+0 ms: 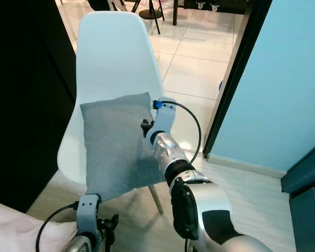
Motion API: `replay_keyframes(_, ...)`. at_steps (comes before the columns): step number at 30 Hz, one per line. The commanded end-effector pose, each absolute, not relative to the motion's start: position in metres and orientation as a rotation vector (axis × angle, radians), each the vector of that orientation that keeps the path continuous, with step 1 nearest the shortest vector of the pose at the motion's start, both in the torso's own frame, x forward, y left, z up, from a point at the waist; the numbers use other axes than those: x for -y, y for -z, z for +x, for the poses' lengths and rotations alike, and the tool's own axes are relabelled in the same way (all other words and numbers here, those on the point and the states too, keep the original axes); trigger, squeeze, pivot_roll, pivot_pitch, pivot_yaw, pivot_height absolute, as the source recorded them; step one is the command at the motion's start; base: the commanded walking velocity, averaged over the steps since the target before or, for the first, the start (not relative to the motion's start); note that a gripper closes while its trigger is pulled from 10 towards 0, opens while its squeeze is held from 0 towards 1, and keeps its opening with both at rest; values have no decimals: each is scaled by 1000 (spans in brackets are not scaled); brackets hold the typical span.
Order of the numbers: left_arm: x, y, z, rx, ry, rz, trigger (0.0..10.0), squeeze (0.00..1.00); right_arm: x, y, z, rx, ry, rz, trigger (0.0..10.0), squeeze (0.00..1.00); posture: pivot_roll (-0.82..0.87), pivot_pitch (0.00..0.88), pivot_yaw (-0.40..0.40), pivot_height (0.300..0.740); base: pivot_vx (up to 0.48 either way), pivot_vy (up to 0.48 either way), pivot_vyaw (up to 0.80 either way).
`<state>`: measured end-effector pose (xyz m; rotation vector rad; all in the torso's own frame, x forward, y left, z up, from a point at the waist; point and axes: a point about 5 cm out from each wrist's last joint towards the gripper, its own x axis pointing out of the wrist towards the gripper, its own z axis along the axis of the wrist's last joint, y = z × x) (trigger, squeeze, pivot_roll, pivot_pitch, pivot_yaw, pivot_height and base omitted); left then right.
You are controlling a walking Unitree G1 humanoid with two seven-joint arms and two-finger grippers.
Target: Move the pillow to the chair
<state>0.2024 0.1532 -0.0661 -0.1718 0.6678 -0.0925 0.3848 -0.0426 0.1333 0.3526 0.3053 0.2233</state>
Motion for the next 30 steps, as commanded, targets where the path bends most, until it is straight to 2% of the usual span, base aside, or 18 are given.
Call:
replay_keyframes(1,-141,98,145,-933,91,-231,10000,0,43,-130,383,-302,-224,349,10000,1000,66,140,-72,483,0,0,0)
replay_keyframes(3,-141,98,145,-933,91,-230,10000,0,44,-130,383,-299,-223,341,10000,1000,66,140,-72,483,0,0,0)
replay_keyframes(4,-142,98,147,-931,89,-229,10000,0,57,-130,386,-268,-176,321,10000,1000,56,131,-68,483,0,0,0)
replay_keyframes(5,-142,98,147,-931,89,-229,10000,0,57,-130,386,-268,-176,321,10000,1000,56,131,-68,483,0,0,0)
replay_keyframes(8,-141,97,149,-929,89,-227,10000,0,93,-131,392,-230,-76,387,10000,1000,50,122,-65,483,0,0,0)
replay_keyframes(12,-141,97,149,-931,89,-227,10000,0,104,-129,392,-227,-53,426,10000,1000,46,117,-64,483,0,0,0)
replay_keyframes(14,-143,99,147,-948,83,-224,10000,0,127,-120,389,-226,-13,473,10000,1000,43,110,-63,483,0,0,0)
replay_keyframes(15,-143,99,147,-948,83,-224,10000,0,127,-120,389,-226,-13,473,10000,1000,43,110,-63,483,0,0,0)
replay_keyframes(16,-144,100,144,-957,78,-224,10000,0,133,-113,386,-232,-20,484,10000,153,42,108,-65,483,0,0,0)
replay_keyframes(17,-144,100,143,-963,75,-225,10000,0,137,-108,383,-235,-27,491,10000,0,42,106,-66,483,0,0,0)
replay_keyframes(19,-145,101,140,-975,70,-227,10000,0,144,-97,377,-262,-15,492,10000,0,41,103,-68,483,0,0,0)
replay_keyframes(23,-145,106,126,-1012,69,-268,10000,0,163,-49,346,-400,19,508,10000,0,47,90,-75,488,0,0,0)
replay_keyframes(29,-142,110,113,-1059,117,-277,10000,0,170,1,304,-601,63,415,10000,0,44,75,-76,523,0,0,0)
replay_keyframes(30,-142,110,113,-1059,117,-277,10000,0,170,1,304,-601,63,415,10000,0,44,75,-76,523,0,0,0)
